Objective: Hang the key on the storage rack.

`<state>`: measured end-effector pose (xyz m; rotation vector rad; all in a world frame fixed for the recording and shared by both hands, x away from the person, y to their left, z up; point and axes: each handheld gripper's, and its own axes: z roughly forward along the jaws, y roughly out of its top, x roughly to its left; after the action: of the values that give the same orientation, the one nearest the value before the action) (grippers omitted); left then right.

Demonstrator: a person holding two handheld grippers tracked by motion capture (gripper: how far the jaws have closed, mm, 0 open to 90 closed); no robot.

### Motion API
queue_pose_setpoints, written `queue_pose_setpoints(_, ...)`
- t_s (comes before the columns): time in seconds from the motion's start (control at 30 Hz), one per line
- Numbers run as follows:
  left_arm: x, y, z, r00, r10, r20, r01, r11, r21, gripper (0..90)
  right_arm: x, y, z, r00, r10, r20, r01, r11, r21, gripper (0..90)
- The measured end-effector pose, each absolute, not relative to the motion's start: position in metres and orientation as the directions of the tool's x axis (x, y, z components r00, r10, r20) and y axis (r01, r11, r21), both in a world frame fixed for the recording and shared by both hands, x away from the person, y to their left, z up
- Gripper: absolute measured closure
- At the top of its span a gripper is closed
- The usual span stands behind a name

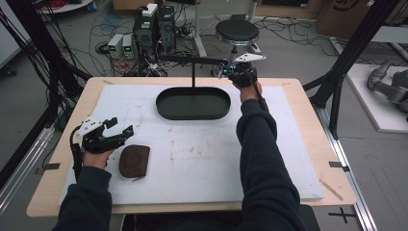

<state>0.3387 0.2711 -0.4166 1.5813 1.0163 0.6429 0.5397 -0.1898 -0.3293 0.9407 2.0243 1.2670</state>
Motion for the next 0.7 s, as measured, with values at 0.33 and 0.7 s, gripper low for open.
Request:
queue_pose_setpoints(0.33, 0.338, 0.272, -0.417, 0.481, 0.870, -0.111, 0.276, -0.030, 0.961, 24.0, 0.544, -0.194, -0.334, -0.558, 0.826, -0.081, 0.338, 0.316, 0.887, 67.2)
queue_pose_setpoints(0.7, 0.335, 0.276, -0.416, 0.462, 0.878, -0.129, 0.277, -0.004, 0.961, 20.5, 0.503, -0.219, -0.303, -0.667, 0.742, -0.074, 0.346, 0.396, 0.851, 29.6)
